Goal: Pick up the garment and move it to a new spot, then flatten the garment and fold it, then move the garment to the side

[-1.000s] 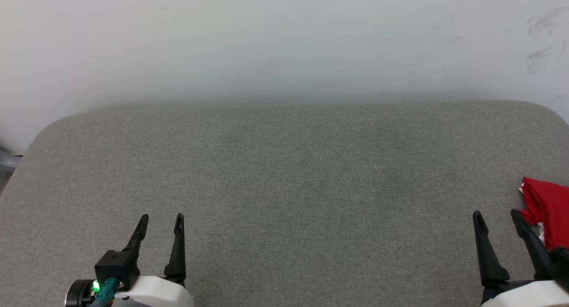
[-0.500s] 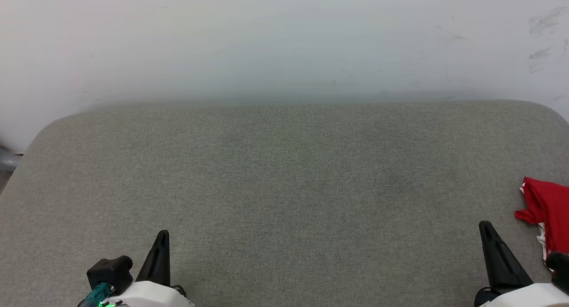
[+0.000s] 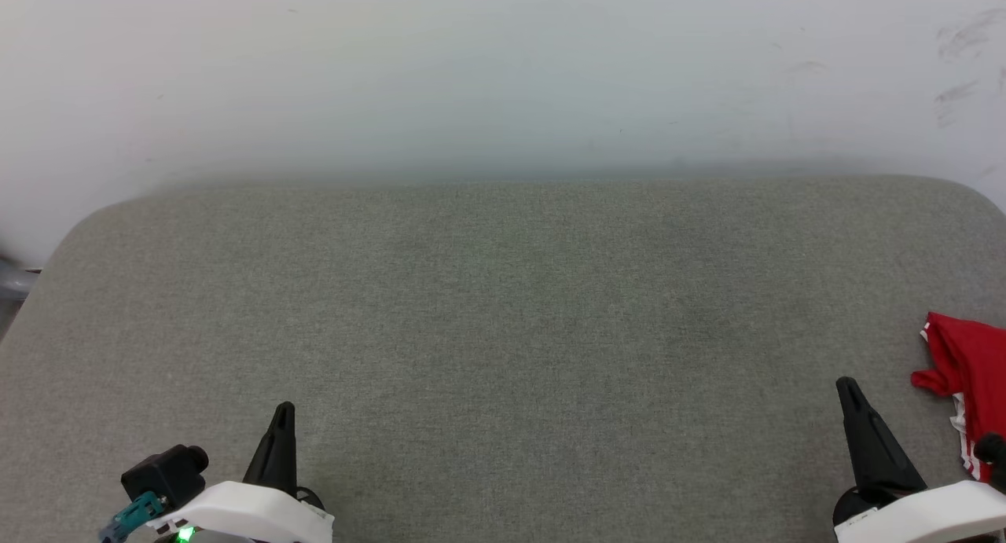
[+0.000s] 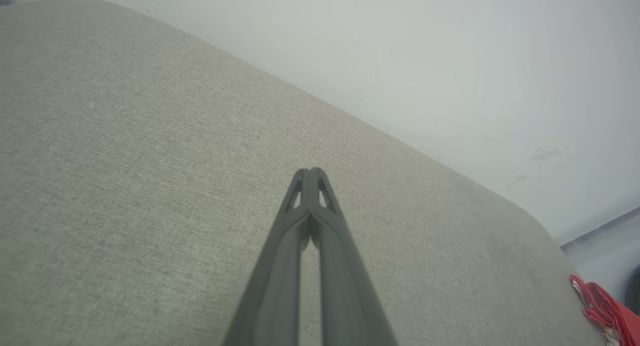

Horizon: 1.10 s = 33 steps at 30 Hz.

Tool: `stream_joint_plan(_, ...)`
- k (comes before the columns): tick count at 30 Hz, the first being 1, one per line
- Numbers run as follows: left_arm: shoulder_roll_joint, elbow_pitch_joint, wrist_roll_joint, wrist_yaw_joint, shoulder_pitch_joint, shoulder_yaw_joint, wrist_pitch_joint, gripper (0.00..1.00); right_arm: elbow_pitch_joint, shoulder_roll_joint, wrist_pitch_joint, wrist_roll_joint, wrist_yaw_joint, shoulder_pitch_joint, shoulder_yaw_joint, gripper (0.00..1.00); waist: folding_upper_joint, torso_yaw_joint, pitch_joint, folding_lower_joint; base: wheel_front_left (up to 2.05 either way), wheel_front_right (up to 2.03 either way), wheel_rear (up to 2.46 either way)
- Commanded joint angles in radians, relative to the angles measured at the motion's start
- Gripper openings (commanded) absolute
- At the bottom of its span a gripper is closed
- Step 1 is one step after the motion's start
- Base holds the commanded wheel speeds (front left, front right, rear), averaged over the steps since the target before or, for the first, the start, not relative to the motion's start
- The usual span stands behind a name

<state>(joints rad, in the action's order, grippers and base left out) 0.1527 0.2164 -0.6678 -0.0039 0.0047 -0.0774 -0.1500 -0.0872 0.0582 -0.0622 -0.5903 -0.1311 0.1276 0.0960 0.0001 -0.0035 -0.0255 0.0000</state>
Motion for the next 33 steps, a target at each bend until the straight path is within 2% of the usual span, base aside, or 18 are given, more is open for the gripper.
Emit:
stream_joint_plan(1,0.002,-0.012,-0.032,-0.007,-0.032,0.013,0.008,0.00,-0.002,0.010,0.003,-0.039,0.000,-0.031,-0.002,0.00,-0.0001,0.000,0.000,0.0000,0.00,0.00,0.00)
stream_joint_plan(33,-0.042,0.004,-0.409,-0.058,-0.070,0.088,0.114,0.00,0.135,0.017,-0.006,-0.460,0.000,-0.119,-0.011,0.00,-0.0001,0.001,0.009,0.0000,0.00,0.00,0.00)
